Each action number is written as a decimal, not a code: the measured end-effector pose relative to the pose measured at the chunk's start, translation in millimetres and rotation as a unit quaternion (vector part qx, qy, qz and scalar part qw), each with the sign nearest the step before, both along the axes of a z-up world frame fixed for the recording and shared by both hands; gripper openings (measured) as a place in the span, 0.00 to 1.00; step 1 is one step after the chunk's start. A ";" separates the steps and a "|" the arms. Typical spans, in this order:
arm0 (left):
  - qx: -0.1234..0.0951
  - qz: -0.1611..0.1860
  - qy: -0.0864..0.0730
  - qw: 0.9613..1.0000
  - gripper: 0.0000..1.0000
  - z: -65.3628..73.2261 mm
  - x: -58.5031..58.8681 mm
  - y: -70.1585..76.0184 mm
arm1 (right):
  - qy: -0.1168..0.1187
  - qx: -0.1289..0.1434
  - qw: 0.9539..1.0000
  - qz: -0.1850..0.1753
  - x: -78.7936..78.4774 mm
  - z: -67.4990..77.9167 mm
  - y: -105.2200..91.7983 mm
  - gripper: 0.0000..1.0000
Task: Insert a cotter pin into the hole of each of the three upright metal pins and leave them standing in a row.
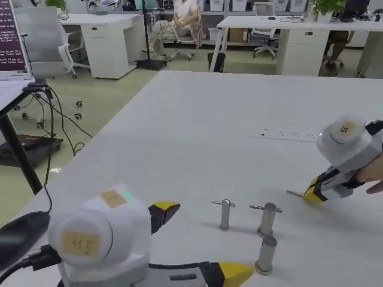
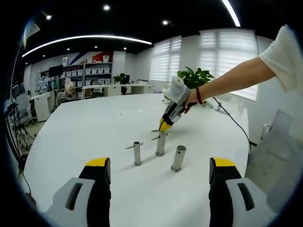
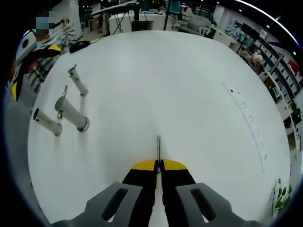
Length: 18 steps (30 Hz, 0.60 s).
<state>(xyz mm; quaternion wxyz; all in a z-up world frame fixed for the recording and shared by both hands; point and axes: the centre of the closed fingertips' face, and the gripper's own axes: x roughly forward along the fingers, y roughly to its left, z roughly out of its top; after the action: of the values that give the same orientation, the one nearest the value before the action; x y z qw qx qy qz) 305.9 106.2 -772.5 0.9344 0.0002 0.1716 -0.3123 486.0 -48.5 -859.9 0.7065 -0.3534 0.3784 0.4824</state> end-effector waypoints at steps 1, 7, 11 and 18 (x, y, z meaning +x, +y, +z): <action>0.000 0.000 0.000 1.000 0.85 -0.2 0.1 0.1 | -0.002 -0.001 1.000 0.001 -0.2 -0.2 -0.2 0.03; 0.003 0.003 0.005 1.000 0.86 -2.1 0.7 2.5 | -0.029 -0.016 0.999 0.019 1.6 0.4 0.1 0.02; 0.002 0.002 0.004 1.000 0.86 -0.2 2.1 3.1 | -0.042 -0.020 0.998 0.033 0.6 5.5 2.4 0.02; -0.009 0.003 0.012 1.000 0.82 2.2 4.7 1.2 | -0.077 -0.031 0.994 0.075 -8.2 19.2 7.8 0.02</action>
<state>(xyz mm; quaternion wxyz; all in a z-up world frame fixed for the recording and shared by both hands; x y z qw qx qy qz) 310.6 107.5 -770.3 0.9331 -0.0121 0.1799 -0.3110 477.7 -40.7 -840.8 0.6838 -0.4393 0.3098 0.4934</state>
